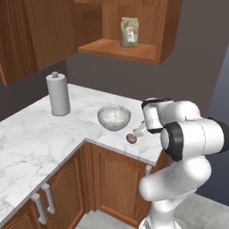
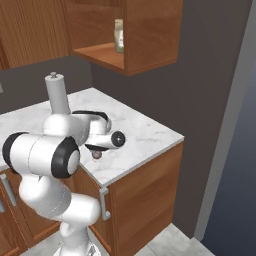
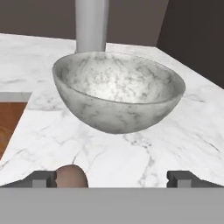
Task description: Pick the egg and butter from the fridge and place them by the bowl for mixing.
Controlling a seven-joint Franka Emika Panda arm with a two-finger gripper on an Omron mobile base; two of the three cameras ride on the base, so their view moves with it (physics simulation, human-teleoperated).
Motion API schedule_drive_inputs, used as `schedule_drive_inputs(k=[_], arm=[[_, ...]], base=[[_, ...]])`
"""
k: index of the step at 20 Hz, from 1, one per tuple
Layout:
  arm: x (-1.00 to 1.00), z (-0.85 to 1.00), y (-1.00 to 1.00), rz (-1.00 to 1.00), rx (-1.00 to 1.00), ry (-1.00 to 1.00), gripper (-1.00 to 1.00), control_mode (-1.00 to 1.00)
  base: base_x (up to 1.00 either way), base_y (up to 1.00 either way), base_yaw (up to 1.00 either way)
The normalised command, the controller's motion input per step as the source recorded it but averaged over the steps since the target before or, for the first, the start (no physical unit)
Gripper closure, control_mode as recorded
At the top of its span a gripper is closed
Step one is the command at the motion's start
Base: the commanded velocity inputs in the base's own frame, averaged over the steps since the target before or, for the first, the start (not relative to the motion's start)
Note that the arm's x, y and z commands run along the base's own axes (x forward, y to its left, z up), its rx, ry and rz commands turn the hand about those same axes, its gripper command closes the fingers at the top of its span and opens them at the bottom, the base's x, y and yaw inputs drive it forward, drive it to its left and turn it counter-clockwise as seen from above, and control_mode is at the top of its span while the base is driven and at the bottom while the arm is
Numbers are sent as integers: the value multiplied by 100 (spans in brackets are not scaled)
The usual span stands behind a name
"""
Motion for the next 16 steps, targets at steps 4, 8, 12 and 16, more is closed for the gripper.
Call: schedule_drive_inputs(k=[4, 8, 12, 16], arm=[[0, 59, 0, -7, 0, -9, -100, -100], [-17, 72, -30, -12, 3, -2, -100, -100], [-44, 67, -25, -20, 0, 9, -100, -100], [-58, 84, -11, -25, 0, 20, -100, -100]], base=[[0, 0, 0], [0, 0, 0], [0, 0, 0], [0, 0, 0]])
